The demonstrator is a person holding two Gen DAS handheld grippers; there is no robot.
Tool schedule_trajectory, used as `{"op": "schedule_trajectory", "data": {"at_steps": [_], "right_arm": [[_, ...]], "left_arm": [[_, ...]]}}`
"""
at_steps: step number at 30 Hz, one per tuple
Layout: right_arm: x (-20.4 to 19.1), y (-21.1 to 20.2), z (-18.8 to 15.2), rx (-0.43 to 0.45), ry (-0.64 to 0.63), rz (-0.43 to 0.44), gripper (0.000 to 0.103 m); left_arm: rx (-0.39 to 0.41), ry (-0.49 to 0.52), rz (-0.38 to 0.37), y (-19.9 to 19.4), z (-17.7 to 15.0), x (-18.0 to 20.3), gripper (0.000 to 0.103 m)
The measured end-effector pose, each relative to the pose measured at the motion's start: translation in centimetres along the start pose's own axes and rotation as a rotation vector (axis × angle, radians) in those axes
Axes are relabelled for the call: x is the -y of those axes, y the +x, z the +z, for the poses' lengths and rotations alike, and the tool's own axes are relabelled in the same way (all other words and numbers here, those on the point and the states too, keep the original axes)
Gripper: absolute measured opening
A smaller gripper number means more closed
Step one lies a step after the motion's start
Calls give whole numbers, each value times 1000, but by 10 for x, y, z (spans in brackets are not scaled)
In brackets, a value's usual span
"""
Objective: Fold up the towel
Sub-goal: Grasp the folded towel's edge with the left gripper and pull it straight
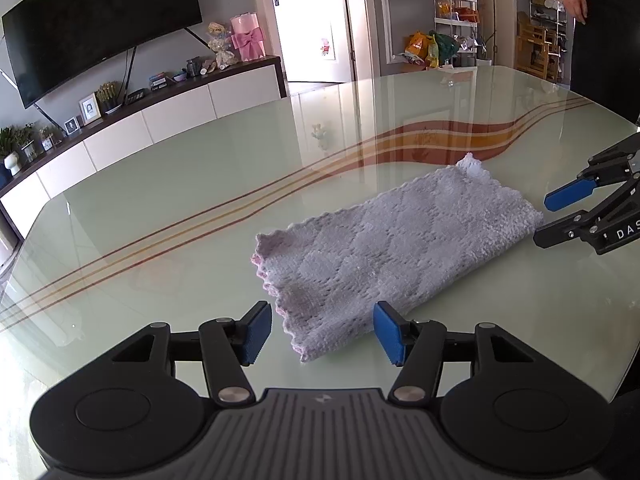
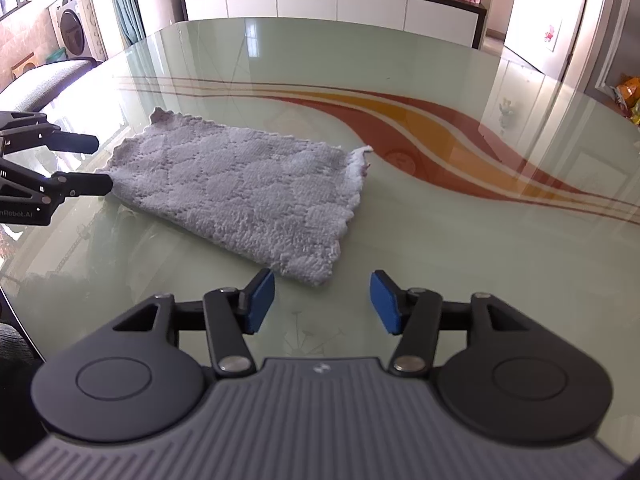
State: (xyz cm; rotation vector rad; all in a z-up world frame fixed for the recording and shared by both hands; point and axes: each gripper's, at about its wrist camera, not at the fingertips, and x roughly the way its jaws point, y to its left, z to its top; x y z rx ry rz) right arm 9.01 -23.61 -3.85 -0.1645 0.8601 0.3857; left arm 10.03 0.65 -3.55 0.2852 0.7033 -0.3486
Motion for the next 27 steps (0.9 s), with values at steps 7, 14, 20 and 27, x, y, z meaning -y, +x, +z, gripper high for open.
{"op": "schedule_trajectory", "data": {"at_steps": [7, 14, 20, 27], "right_arm": [[12, -10, 0, 51, 68, 23, 54], [26, -21, 0, 80, 125, -10, 54], [35, -23, 2, 84, 163, -58, 54], [45, -25, -2, 92, 189, -67, 54]], "left_arm": [[52, 22, -42, -5, 12, 19, 65], [94, 147, -110, 2, 27, 68, 66], [101, 303, -135, 17, 33, 119, 59], [96, 365, -152, 35, 37, 154, 48]]}}
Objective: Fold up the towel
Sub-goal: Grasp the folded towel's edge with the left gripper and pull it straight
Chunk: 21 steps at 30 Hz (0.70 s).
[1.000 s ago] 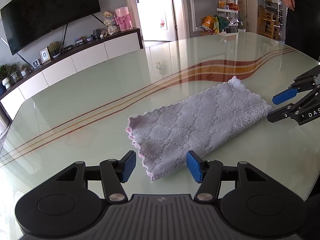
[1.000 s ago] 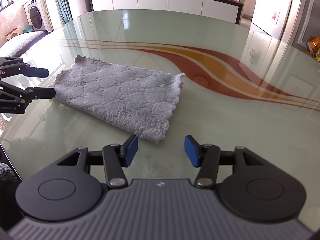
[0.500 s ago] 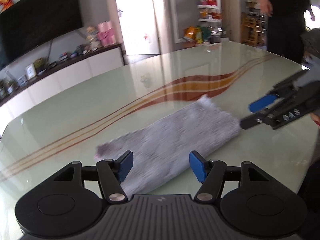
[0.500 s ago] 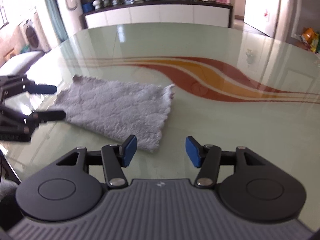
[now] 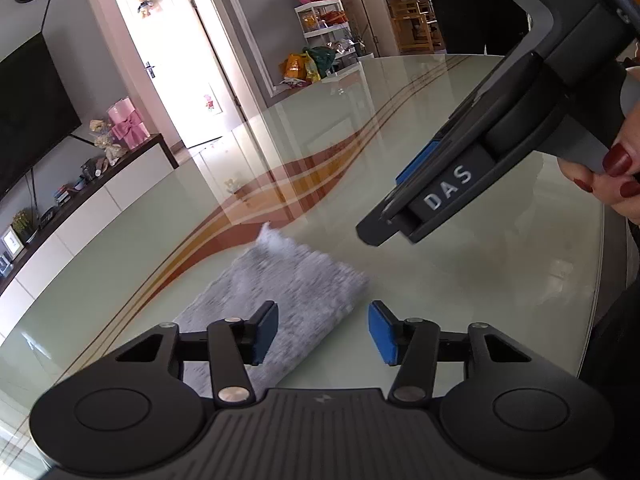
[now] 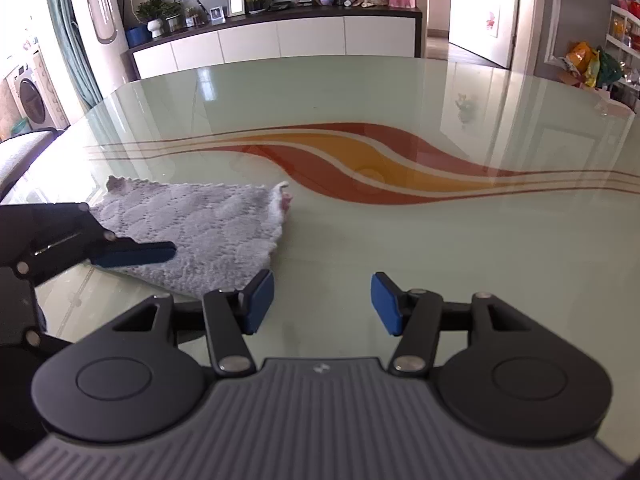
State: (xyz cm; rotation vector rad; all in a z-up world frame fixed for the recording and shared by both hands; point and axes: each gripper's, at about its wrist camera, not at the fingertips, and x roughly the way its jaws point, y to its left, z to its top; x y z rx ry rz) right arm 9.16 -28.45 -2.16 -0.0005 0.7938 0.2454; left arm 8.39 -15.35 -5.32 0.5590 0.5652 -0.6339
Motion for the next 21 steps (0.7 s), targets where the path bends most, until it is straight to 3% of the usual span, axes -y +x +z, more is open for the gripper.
{"op": "schedule_trajectory", "data": {"at_steps": [3, 8, 10, 12, 14, 21], "right_arm": [[2, -2, 0, 2, -1, 2, 54], [8, -4, 0, -2, 6, 4, 54], [9, -3, 0, -3, 9, 6, 54], [9, -3, 0, -4, 12, 11, 54], [8, -3, 1, -3, 14, 20, 54], [-1, -6, 3, 18, -7, 65, 54]], "left_arm": [[-13, -19, -20, 10, 3, 5, 41], [-10, -44, -41, 16, 4, 7, 39], [-12, -49, -43, 17, 4, 8, 33], [-25, -56, -30, 18, 4, 8, 17], [-38, -75, -22, 20, 4, 6, 11], [-71, -133, -76, 10, 0, -9, 8]]}}
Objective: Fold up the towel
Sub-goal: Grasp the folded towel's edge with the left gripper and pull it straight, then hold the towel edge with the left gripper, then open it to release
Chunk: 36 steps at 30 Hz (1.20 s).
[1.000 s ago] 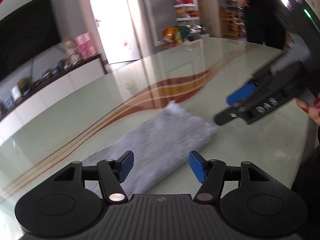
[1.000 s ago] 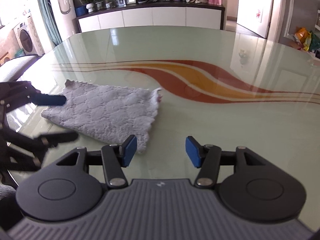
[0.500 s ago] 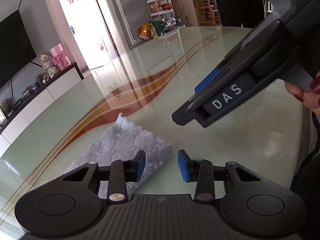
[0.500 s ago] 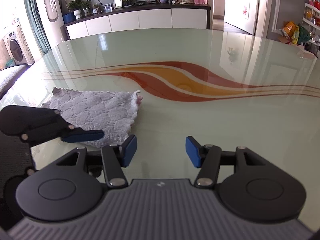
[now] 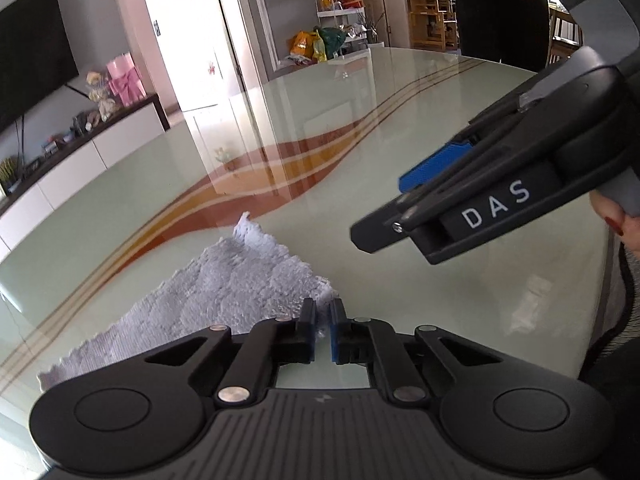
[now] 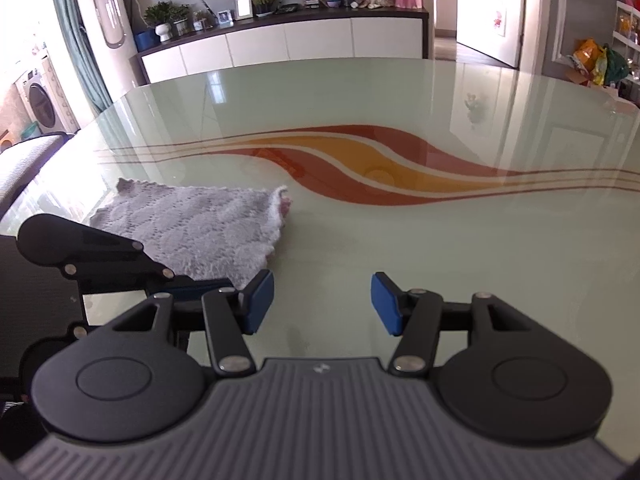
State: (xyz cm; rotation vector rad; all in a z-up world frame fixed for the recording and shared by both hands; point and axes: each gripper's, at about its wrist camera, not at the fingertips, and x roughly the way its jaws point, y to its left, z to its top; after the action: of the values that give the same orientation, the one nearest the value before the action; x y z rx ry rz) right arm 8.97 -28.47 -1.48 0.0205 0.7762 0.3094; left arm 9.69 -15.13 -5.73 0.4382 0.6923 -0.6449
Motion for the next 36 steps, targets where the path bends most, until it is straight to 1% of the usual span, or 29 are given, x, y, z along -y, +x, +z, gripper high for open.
{"op": "schedule_trajectory", "data": {"at_steps": [3, 5, 6, 7, 10, 15, 18, 21, 22, 23, 27, 30, 34, 36], "right_arm": [[-5, -3, 2, 17, -20, 28, 50], [-13, -6, 4, 33, -52, 55, 42], [-15, -6, 4, 33, -60, 61, 36], [-21, -6, 6, 28, -83, 80, 32], [-36, 1, 10, 5, -144, 121, 22], [-63, 17, 17, -27, -232, 185, 20], [-71, 31, 19, -70, -253, 185, 20], [-71, 40, 18, -117, -248, 173, 20], [-70, 45, 15, -160, -242, 165, 20], [-70, 46, 12, -179, -245, 161, 21], [-71, 38, 3, -169, -254, 179, 21], [-66, 32, 0, -146, -244, 162, 22], [-55, 27, 0, -135, -207, 142, 23], [-53, 25, 1, -129, -198, 141, 24]], "left_arm": [[-16, 9, -32, -10, -8, -5, 8], [-27, 14, -50, -16, -13, -10, 8], [-33, 17, -58, -19, -16, -14, 8], [-36, 17, -63, -22, -19, -16, 8], [-48, 8, -67, -33, -31, -23, 8], [-64, -5, -63, -47, -45, -33, 8], [-72, -12, -54, -54, -52, -39, 9], [-74, -21, -44, -58, -57, -44, 10], [-75, -26, -41, -60, -60, -46, 10], [-74, -34, -41, -62, -62, -47, 10], [-71, -67, -47, -66, -65, -54, 13], [-66, -74, -47, -69, -67, -55, 18], [-52, -43, -53, -72, -68, -51, 19], [-36, -17, -68, -74, -68, -50, 23]]}}
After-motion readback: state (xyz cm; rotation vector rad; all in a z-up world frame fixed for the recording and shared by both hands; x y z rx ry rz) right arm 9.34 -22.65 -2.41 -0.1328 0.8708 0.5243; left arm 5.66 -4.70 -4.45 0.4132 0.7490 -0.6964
